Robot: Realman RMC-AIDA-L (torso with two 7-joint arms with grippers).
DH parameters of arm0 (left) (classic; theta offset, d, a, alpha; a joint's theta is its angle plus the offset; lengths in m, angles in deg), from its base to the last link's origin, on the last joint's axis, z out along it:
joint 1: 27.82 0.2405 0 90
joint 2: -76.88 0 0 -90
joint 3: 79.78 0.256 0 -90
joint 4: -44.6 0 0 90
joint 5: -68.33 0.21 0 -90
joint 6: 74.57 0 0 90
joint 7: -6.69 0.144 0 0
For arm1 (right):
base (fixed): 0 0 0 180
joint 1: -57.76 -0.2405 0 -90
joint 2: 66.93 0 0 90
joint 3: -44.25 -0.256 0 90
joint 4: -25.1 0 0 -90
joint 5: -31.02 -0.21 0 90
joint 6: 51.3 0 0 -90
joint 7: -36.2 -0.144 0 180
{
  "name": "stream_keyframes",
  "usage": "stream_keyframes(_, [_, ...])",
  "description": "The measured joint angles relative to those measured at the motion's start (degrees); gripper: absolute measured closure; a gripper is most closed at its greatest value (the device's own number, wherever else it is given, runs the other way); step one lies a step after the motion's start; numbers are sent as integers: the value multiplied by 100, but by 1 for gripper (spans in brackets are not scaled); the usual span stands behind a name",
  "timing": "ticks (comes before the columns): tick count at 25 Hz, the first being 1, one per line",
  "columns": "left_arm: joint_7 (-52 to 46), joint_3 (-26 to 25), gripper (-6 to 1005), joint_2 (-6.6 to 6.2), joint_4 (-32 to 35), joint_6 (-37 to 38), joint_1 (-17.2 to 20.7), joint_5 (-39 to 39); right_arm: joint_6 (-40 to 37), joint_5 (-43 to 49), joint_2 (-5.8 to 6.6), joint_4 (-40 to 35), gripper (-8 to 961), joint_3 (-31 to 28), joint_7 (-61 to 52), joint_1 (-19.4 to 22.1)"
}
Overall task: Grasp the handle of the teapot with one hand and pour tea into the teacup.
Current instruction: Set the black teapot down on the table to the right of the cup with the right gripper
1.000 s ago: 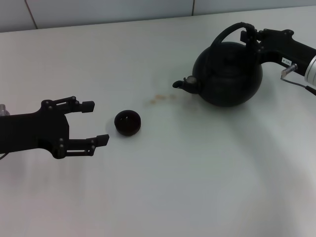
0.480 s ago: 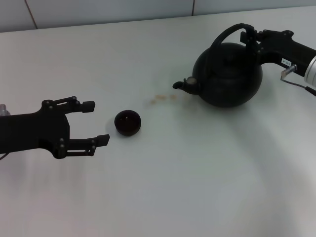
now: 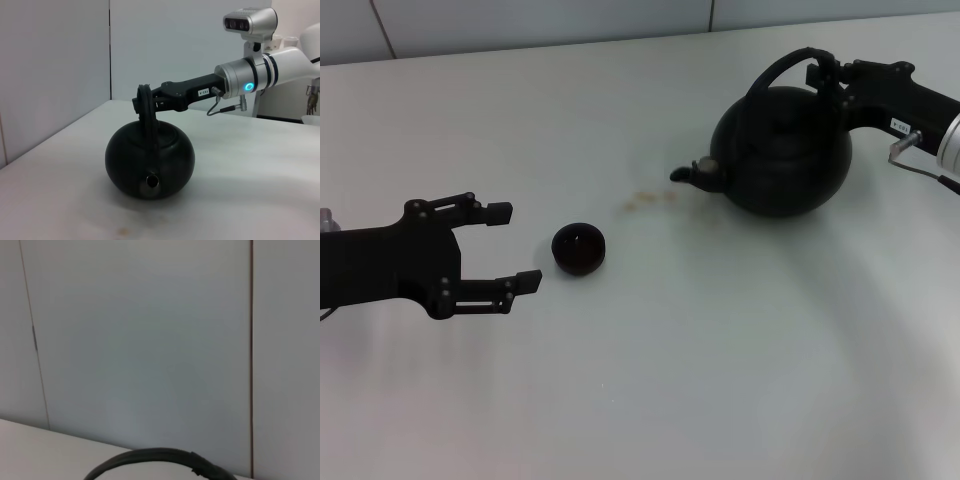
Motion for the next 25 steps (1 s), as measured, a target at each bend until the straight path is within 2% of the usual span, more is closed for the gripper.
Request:
stream_keyframes(4, [0, -17, 140, 0, 10, 0, 0, 0, -35, -25, 6, -50, 824, -1, 11, 0])
stream_keyframes(11, [0, -25, 140, 0, 15, 0, 0, 0, -62, -30, 7, -82, 654, 0, 31, 18])
stream_keyframes(16, [0, -35, 140, 0, 22, 0, 0, 0, -109, -20, 7, -82, 425, 0, 12, 21])
stream_keyframes(25, [0, -41, 140, -8, 23, 0, -8, 0, -117, -20, -4, -101, 404, 0, 13, 83])
